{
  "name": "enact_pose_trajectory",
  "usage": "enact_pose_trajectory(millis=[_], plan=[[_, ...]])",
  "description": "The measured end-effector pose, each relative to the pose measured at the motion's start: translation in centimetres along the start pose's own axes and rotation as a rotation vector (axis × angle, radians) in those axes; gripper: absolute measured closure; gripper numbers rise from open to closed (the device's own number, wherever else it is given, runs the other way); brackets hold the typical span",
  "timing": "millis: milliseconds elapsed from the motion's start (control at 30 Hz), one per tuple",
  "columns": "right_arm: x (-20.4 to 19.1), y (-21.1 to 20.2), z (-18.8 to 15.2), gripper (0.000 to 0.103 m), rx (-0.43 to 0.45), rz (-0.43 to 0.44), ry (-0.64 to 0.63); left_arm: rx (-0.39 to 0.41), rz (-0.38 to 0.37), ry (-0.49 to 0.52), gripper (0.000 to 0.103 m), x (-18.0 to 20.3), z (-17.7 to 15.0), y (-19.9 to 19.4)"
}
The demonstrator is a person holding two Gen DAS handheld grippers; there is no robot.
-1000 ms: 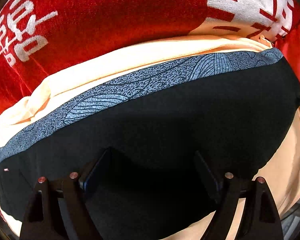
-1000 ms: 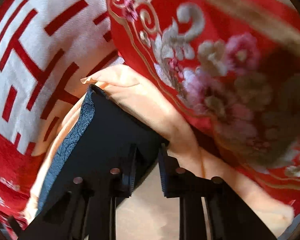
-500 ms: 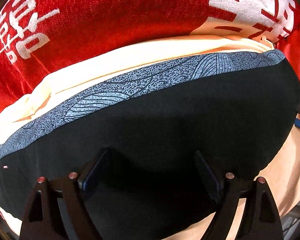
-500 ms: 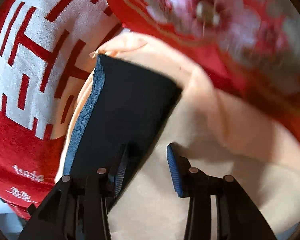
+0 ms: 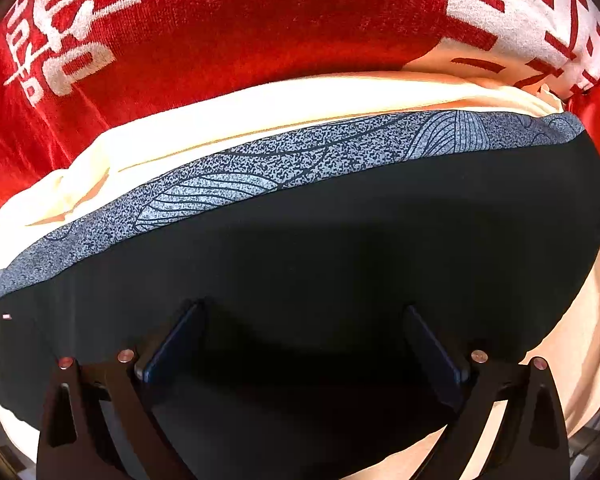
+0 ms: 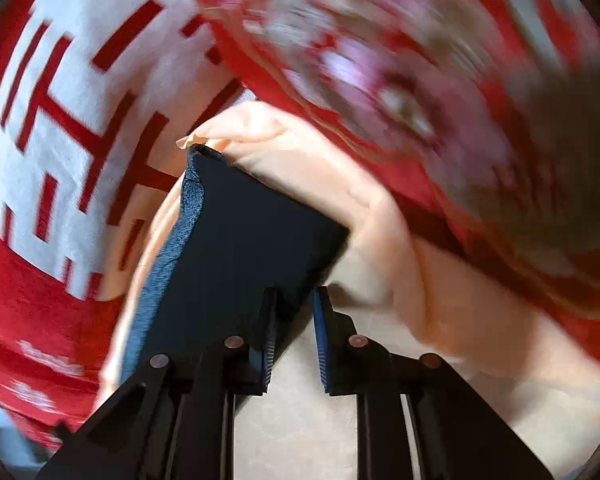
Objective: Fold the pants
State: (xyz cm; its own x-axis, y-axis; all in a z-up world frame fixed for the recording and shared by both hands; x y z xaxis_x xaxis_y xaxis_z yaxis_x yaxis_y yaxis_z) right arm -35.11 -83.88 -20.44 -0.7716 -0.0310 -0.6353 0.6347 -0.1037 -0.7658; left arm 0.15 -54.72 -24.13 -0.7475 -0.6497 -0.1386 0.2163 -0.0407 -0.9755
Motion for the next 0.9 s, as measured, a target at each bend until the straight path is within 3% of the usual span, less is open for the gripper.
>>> enact_pose_trajectory(millis=[100, 200, 333, 400, 500, 633, 733, 900], plan=[[-0.3, 0.1, -1.4, 0.07, -0.036, 0.05, -0.038, 0.004, 0.004, -0.003, 0.003, -0.1, 0.0, 0.2], [-0.5, 1.5, -3.2, 0.066, -0.089, 0.118, -0.038, 0.005, 0.011, -0.005, 0.003, 0.1, -0.1, -0.1], [-0.9, 1.5, -3.8, 0.059, -0.079, 0.175, -0.027, -0.009, 0.03, 0.001, 0.003, 0.7, 0.2, -0.7], [-0.9, 1.6, -3.7, 0.059, -0.079, 0.195, -0.018, -0.008, 0.027, -0.003, 0.003, 1.5, 0.5, -1.8], [-0.8, 1.6, -3.5, 0.059, -0.077, 0.219, -0.02, 0.008, -0.034, -0.031, 0.003, 3.0, 0.9, -3.3], [-0.9, 1.2, -2.3, 0.059, -0.02, 0.245, 0.006, 0.008, -0.084, -0.042, 0.003, 6.6, 1.6, -3.5], [-1.3, 1.5, -1.1, 0.058, 0.006, 0.274, 0.016, -0.018, -0.091, -0.051, 0.003, 8.8, 1.4, -2.4], [-2.8, 2.6, 0.5, 0.057, 0.037, 0.292, 0.012, 0.034, -0.052, -0.034, 0.002, 9.7, 1.2, -2.2]])
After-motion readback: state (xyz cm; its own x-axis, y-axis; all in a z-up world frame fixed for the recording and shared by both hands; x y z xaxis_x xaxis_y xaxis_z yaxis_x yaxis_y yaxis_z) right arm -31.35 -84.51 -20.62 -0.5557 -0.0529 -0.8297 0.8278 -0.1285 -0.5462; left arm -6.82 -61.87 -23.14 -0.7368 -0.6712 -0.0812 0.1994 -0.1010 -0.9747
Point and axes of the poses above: each gripper's, at about its wrist camera, not at the fingertips, and y roughly the way its jaws point, x to its right, z to its top, the point moved 5 cm from there along y, roughly the way its jaws point, and after that the axes turned 9 degrees about z, right-handed, at the moved point
